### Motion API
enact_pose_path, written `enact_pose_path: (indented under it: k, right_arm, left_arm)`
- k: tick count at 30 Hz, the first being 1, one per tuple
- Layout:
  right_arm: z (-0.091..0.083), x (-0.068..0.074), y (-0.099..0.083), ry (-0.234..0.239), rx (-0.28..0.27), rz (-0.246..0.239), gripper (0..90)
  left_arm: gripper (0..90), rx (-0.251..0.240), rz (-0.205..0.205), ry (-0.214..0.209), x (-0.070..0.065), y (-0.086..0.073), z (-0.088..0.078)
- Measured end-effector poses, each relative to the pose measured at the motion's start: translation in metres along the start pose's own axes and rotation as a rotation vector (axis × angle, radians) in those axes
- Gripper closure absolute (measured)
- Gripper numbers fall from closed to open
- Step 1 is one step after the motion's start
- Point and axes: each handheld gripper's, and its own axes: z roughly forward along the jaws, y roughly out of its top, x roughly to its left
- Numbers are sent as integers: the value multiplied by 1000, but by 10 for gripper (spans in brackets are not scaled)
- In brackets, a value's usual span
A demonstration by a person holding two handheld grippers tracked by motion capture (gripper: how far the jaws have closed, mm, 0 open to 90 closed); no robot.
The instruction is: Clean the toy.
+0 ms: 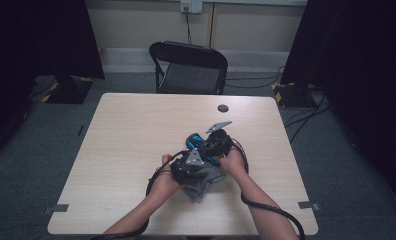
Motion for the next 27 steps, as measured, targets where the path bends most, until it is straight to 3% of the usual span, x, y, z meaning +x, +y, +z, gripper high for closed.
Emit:
enact_pose_path:
  k: [5, 9, 16, 19, 27]
  right_arm:
    - [0, 0, 0, 0, -3, 0, 435]
    - [0, 1, -1, -1, -5, -3, 435]
    - [0, 0, -1, -1, -6, -4, 435]
    - [-1, 0, -2, -2, -8, -3, 435]
    - [0, 1, -2, -4, -8, -7, 435]
  left_arm:
    - [741, 8, 7, -28, -6, 4, 16]
    - [740, 15, 14, -22, -6, 3, 26]
    - [736, 31, -2, -11, 4, 2, 27]
    - [736, 39, 9, 13, 7, 1, 25]
    - [736, 49, -7, 44, 20, -5, 18]
